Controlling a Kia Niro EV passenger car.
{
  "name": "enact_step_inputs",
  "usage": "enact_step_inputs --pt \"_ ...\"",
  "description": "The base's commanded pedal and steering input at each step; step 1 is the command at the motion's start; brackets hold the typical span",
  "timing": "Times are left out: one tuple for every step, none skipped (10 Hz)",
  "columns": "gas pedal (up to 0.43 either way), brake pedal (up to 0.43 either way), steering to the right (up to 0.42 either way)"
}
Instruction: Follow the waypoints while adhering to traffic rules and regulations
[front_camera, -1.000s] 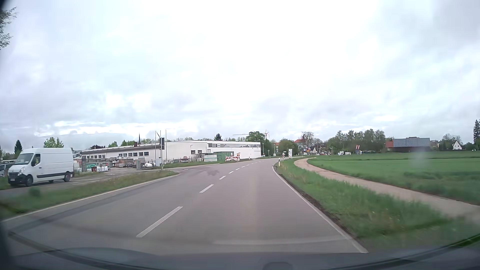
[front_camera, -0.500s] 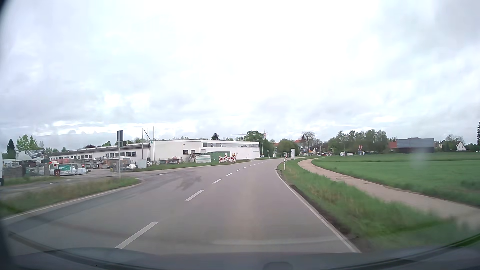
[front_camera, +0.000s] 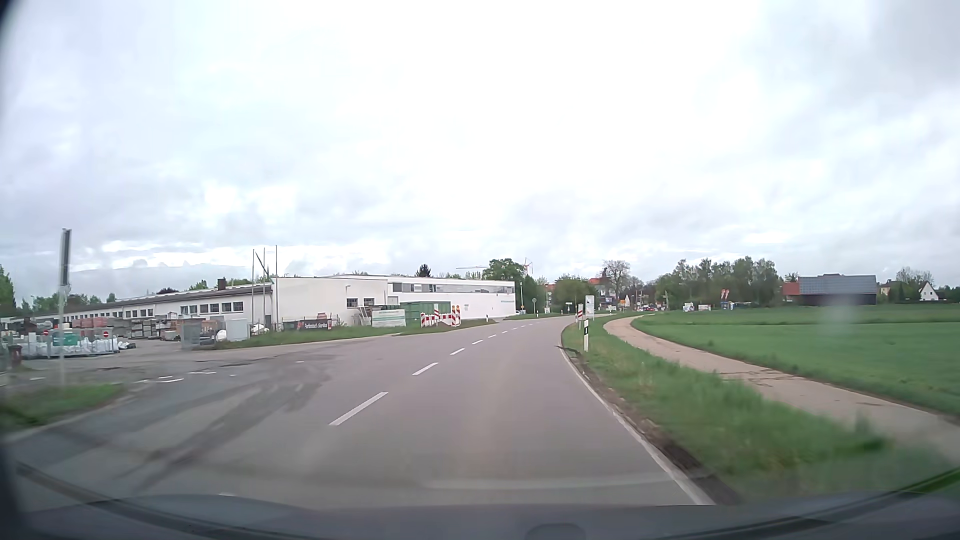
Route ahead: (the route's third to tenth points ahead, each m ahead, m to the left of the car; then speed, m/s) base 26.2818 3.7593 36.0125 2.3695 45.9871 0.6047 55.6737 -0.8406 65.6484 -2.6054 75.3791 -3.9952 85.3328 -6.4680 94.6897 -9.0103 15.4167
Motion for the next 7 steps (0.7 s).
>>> enact_step_inputs --pt "0.047 0.0 0.01" --pt "0.047 0.0 0.011" --pt "0.047 0.0 0.012" --pt "0.047 0.0 0.002" --pt "0.047 0.0 0.003" --pt "0.047 0.0 0.003" --pt "0.059 0.0 0.003"
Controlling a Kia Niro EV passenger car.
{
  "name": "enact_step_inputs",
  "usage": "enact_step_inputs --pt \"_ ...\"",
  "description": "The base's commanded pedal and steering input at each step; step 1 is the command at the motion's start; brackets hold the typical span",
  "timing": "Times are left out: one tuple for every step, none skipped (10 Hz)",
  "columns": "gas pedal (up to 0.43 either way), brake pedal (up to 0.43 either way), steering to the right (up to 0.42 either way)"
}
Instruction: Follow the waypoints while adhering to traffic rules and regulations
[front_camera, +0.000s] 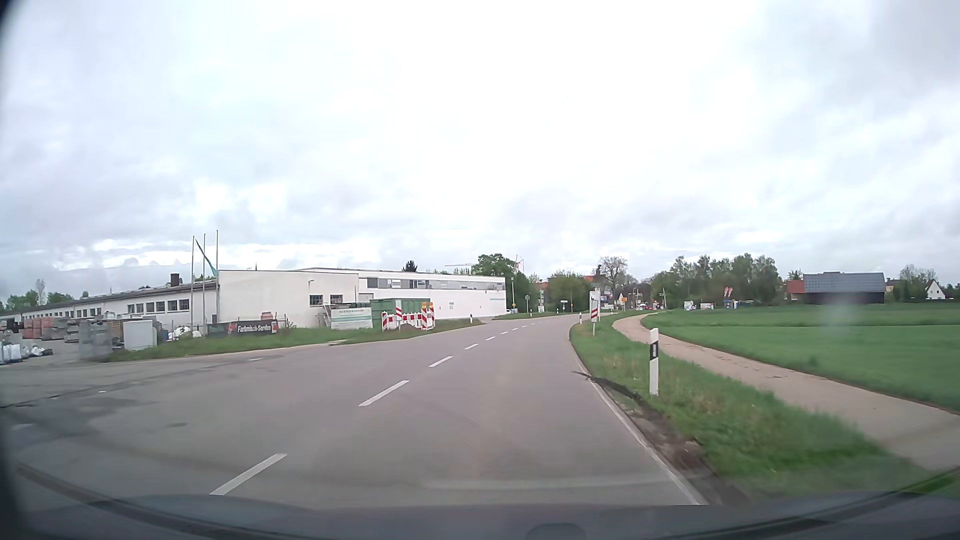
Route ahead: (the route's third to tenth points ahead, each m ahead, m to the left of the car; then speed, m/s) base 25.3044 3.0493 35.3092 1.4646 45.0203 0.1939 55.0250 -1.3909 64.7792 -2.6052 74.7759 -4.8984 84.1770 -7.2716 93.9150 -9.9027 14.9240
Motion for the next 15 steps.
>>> enact_step_inputs --pt "0.059 0.0 0.003" --pt "0.059 0.0 0.003" --pt "0.059 0.0 0.003" --pt "0.059 0.0 0.005" --pt "0.059 0.0 0.008" --pt "0.059 0.0 0.008" --pt "0.059 0.0 0.008" --pt "0.059 0.0 0.009" --pt "0.059 0.0 0.009" --pt "0.059 0.0 0.01" --pt "0.059 0.0 0.01" --pt "0.059 0.0 0.012" --pt "0.059 0.0 0.014" --pt "0.059 0.0 0.017" --pt "0.079 0.0 0.024"
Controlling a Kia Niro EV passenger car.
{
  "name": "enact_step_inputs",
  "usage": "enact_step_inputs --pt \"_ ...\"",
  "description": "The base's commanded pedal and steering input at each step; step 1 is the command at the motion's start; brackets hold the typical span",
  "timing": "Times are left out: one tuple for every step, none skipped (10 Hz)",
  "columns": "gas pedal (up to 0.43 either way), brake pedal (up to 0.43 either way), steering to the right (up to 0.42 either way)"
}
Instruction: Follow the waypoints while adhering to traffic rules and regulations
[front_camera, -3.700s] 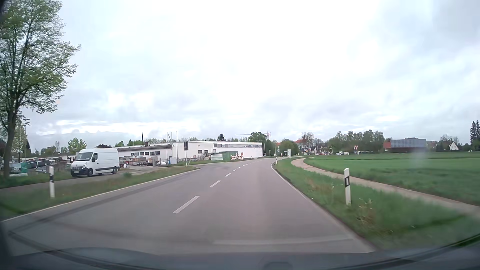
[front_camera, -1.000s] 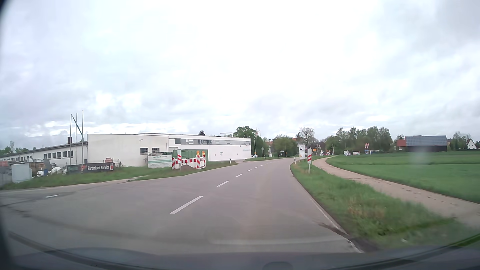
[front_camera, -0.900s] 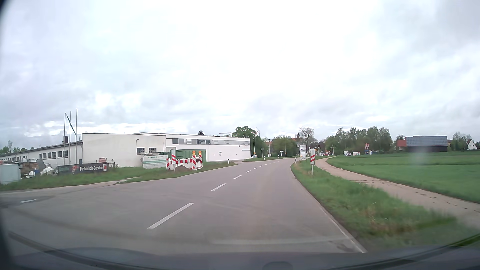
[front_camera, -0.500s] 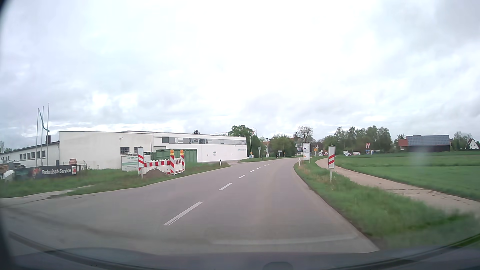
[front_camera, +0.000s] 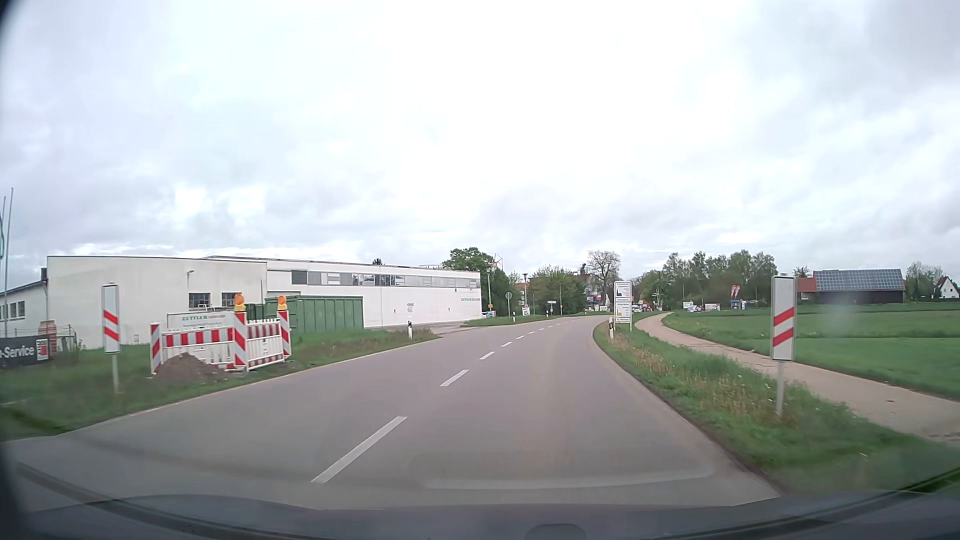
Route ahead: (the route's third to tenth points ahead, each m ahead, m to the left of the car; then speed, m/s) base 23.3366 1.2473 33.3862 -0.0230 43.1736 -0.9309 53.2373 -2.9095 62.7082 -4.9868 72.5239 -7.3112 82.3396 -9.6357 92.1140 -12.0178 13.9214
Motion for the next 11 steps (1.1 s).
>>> enact_step_inputs --pt "0.087 0.0 0.026" --pt "0.098 0.0 0.026" --pt "0.098 0.0 0.025" --pt "0.098 0.0 0.025" --pt "0.098 0.0 0.025" --pt "0.098 0.0 0.024" --pt "0.098 0.0 0.021" --pt "0.098 0.0 0.017" --pt "0.098 0.0 0.016" --pt "0.098 0.0 0.016" --pt "0.098 0.0 0.016"
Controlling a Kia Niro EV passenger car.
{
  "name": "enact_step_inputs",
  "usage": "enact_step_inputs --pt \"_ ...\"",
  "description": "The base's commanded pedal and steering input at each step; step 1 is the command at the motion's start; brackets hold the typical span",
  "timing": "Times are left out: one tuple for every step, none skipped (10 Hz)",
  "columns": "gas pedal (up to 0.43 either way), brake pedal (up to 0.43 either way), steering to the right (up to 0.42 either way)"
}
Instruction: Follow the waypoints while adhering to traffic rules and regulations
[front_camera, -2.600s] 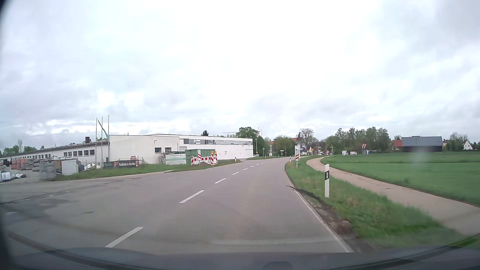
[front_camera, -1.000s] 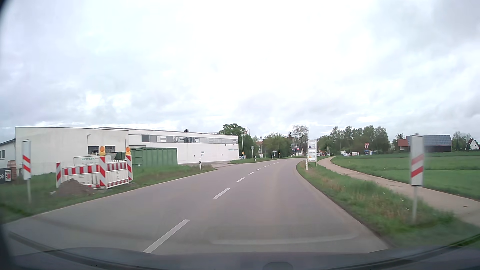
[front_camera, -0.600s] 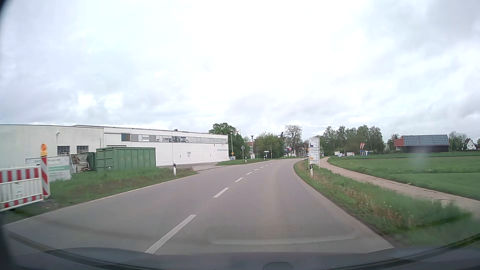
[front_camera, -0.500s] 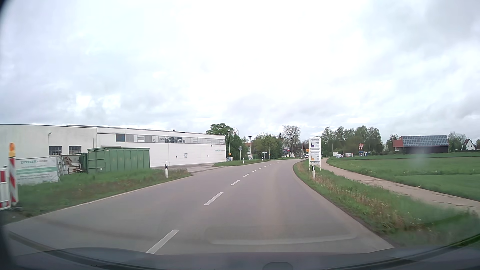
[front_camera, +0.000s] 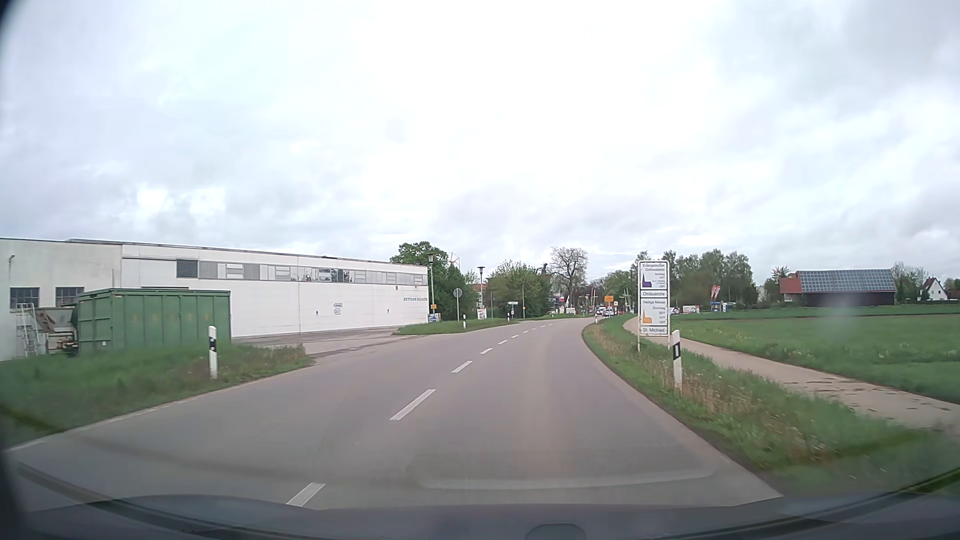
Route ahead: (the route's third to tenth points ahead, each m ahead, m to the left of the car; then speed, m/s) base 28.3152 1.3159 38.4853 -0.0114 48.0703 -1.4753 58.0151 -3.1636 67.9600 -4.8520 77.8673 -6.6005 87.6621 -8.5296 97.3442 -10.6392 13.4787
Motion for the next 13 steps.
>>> enact_step_inputs --pt "0.098 0.0 0.016" --pt "0.118 0.0 0.017" --pt "0.118 0.0 0.018" --pt "0.118 0.0 0.018" --pt "0.13 0.0 0.018" --pt "0.13 0.0 0.018" --pt "0.13 0.0 0.018" --pt "0.13 0.0 0.018" --pt "0.13 0.0 0.018" --pt "0.13 0.0 0.018" --pt "0.13 0.0 0.017" --pt "0.13 0.0 0.017" --pt "0.13 0.0 0.017"
